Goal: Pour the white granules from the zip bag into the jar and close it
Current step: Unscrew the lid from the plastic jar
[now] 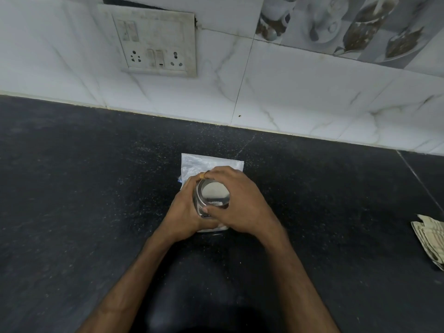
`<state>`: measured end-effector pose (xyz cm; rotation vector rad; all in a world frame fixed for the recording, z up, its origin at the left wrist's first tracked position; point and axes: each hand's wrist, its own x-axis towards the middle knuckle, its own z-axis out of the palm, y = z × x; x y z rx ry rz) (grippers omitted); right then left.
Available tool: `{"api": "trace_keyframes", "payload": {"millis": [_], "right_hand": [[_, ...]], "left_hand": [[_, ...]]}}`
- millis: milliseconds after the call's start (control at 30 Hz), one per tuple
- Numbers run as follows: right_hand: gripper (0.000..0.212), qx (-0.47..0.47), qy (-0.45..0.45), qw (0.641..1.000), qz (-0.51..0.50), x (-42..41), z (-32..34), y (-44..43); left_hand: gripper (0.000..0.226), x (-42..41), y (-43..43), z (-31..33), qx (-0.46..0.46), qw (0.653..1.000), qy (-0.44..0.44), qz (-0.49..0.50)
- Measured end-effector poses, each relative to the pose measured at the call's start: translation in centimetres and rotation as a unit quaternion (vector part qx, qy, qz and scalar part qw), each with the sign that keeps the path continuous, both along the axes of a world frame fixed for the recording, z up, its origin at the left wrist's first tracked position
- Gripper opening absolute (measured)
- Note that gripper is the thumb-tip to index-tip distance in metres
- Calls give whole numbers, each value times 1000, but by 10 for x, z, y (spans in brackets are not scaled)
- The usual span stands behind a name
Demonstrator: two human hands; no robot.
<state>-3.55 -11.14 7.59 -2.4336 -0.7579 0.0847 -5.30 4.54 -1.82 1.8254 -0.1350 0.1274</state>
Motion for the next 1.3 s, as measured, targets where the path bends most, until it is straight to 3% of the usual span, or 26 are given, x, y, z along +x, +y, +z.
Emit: {"api": "trace_keyframes", "payload": {"millis": [133, 300, 367, 433, 533, 633, 700, 767, 833, 933, 1000, 1100, 1167, 1233, 1300], "right_hand": [[92, -4, 27, 999, -35, 3, 0, -2], [76, 19, 32, 999, -25, -2, -5, 1], [84, -2, 48, 999, 17, 5, -1, -5], [92, -11, 32, 999, -9, 4, 0, -4], [86, 14, -4, 998, -62, -6, -2, 4], [76, 28, 14, 999, -11, -1, -1, 0], [84, -3, 20, 1000, 22, 4, 3, -3], [90, -15, 0, 1000, -16, 0, 2, 2], [85, -5, -14, 998, -58, -5, 0, 9], [68, -1, 3, 1000, 0, -2, 0, 8], [74, -20, 27, 999, 42, 2, 4, 5], [88, -51, 8, 999, -13, 0, 3, 7], [79, -49, -23, 997, -48, -5, 1, 9], [68, -29, -2, 999, -20, -5, 1, 8], [78, -55, 35, 998, 22, -3, 3, 5]], "left_hand": [[99, -1, 0, 4, 11, 1000, 7, -10], [103, -1, 0, 4, 2, 1000, 8, -8], [105, -2, 0, 4, -4, 1000, 10, -12], [102, -2, 0, 5, 7, 1000, 8, -12], [101, -1, 0, 4, 19, 1000, 2, -5], [105, -1, 0, 4, 7, 1000, 5, -1], [105, 0, 0, 3, -2, 1000, 8, -4], [102, 0, 0, 3, 4, 1000, 5, -7], [102, 0, 0, 2, 13, 1000, 5, -6], [103, 1, 0, 0, 4, 1000, 9, 2], [101, 1, 0, -1, -1, 1000, 6, 3], [101, 0, 0, 0, 8, 1000, 5, 4], [103, 0, 0, 0, 15, 1000, 6, 2], [103, 0, 0, 0, 7, 1000, 11, 3], [102, 1, 0, 0, 4, 1000, 8, -2]]}}
